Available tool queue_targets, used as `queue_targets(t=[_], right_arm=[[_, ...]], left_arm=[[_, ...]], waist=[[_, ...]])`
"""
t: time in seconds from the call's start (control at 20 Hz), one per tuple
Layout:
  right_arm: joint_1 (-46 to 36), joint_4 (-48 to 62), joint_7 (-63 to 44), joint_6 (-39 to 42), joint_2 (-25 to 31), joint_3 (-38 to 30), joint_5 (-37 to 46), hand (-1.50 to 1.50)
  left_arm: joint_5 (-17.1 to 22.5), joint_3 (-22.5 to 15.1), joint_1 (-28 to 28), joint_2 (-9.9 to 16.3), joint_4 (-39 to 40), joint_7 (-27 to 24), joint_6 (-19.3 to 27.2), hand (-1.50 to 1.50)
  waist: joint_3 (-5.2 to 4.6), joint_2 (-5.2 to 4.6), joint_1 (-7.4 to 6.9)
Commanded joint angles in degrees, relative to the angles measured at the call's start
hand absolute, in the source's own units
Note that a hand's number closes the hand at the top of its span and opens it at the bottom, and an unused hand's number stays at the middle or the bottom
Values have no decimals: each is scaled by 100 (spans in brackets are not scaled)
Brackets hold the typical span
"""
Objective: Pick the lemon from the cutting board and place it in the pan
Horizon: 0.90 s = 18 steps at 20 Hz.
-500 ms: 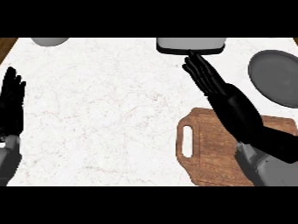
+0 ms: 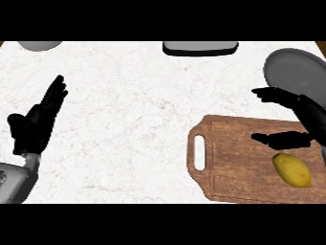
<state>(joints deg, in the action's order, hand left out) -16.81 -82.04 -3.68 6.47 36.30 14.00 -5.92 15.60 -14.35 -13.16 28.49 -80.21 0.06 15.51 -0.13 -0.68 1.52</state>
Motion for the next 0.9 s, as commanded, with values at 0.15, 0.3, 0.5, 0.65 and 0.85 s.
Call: queue_targets(t=[0.15,0.3,0.5,0.65,0.85], right_arm=[[1070,1421,1463,-476,301,-863,275,-150],[1183,1460,1651,229,634,-602,569,-150],[714,1384,932,452,1215,-184,1287,-150],[541,840,341,1005,1725,-131,1367,-150],[21,481,-660,2036,2006,540,1670,-150]], left_arm=[[-69,-567,219,-53,-858,709,-349,0],[-114,-450,47,-23,-832,852,-556,0],[-187,-468,183,-50,-780,601,-574,0],[-157,-364,106,-72,-807,750,-577,0],[-238,-494,139,-136,-828,748,-584,0]], waist=[[26,75,-145],[17,71,-147],[10,54,-224],[5,72,-176],[-9,51,-333]])
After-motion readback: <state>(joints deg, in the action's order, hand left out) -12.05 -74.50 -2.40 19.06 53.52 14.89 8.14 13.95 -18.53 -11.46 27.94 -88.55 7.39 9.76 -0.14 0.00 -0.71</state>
